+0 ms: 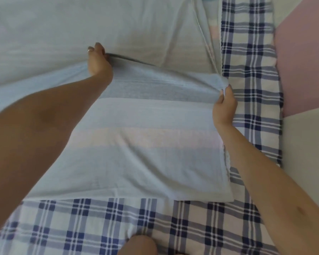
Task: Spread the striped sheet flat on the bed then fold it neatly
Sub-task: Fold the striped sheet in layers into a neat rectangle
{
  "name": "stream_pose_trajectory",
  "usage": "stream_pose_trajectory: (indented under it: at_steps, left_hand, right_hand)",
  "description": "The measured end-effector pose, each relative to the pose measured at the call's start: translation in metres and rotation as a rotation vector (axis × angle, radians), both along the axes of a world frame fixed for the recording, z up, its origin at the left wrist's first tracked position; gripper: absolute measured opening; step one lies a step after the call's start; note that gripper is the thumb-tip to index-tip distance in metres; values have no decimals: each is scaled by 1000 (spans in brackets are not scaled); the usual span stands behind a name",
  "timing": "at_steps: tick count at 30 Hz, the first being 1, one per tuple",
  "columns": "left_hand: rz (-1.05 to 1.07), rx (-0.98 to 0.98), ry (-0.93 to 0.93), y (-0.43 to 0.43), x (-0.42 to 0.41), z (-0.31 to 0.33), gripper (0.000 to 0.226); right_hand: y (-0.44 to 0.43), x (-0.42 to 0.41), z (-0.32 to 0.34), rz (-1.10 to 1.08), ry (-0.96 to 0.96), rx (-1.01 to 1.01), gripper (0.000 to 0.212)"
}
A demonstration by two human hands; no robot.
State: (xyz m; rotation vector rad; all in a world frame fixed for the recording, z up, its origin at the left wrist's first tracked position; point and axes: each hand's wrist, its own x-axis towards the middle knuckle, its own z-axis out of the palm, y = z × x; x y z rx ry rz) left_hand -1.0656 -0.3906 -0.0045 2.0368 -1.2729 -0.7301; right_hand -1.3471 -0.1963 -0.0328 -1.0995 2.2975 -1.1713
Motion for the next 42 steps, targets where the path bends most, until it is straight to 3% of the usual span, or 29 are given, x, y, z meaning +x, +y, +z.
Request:
stream_pose_trajectory:
  at_steps: [5,9,11,14,18,21,25,27,31,35,39,42]
  left_hand:
    - [-376,125,-235,9,15,-29,15]
    - [-625,183,-238,72,9,-58,46]
    - [-766,0,-326,131,8,-55,46]
    - [-1122,-266,-371,241,10,-52,42]
    - [-1433,-244,-435,343,22,-66,57]
    - [-1420,-100,-553,366,25,-76,78]
    - [-1366,26,-640,361,17,-68,90]
    - [-1333,102,-631,356,9,-60,81]
    - [-1311,204,-556,358,-1,-55,52]
    - [-1311,254,-495,366,-7,-54,45]
    - [-1350,271,-473,367,-11,-49,32]
    - [-1386,447,-588,368,-17,-53,32]
  right_hand:
    - [-14,-10,-21,21,-22,71,41]
    - [2,-19,-23,69,-446,265,71]
    - [25,-23,-18,10,-576,285,79]
    - [76,-31,-16,-57,-602,382,49]
    - [153,-18,-7,173,-636,707,20]
    - [198,-4,-6,203,-593,848,35]
    - [223,14,-8,16,-515,758,30]
    - [223,20,-5,-49,-450,677,27]
    - [226,19,-4,-84,-140,539,34]
    - [241,17,-16,-53,16,651,31]
    - [247,16,-20,-82,96,605,33]
    - [256,20,-21,-63,110,697,33]
